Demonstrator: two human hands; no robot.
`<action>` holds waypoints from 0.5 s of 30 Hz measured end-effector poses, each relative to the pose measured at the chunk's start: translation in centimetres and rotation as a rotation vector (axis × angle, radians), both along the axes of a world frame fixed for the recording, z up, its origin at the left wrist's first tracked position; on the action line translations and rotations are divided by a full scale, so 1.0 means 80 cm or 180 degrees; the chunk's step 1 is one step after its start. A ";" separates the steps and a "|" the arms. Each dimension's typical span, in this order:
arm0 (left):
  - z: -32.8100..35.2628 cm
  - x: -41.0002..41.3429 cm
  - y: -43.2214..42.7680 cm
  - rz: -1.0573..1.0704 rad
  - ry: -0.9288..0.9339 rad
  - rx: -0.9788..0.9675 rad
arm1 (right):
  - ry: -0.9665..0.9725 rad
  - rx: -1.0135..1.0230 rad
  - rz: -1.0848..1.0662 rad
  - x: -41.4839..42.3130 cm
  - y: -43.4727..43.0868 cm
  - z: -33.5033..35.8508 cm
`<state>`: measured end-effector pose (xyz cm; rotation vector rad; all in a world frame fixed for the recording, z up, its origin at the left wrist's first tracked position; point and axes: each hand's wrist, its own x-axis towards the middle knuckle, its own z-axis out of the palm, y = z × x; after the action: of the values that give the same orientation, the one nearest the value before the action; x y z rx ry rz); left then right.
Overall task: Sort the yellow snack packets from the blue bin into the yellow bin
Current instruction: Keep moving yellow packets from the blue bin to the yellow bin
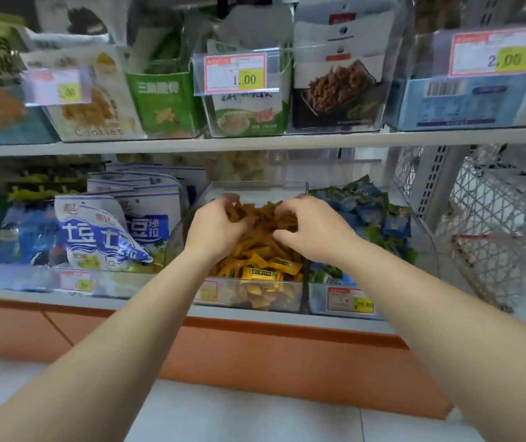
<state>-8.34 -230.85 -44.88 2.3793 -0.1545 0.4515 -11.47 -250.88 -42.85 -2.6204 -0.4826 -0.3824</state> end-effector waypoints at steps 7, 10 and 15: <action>0.006 -0.076 -0.095 -0.1295 -0.0248 0.0338 | -0.0225 0.0151 -0.0770 -0.071 -0.168 -0.031; -0.003 -0.081 -0.150 -0.1656 -0.0212 0.0628 | -0.0246 0.0375 -0.1427 -0.077 -0.220 -0.040; -0.023 -0.051 -0.218 -0.1688 -0.0010 0.0948 | 0.0189 0.0980 -0.1267 -0.085 -0.244 -0.068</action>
<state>-12.41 -248.30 -46.72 2.4895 -0.8814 0.1846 -18.25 -270.39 -48.31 -2.4050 0.1181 -0.4602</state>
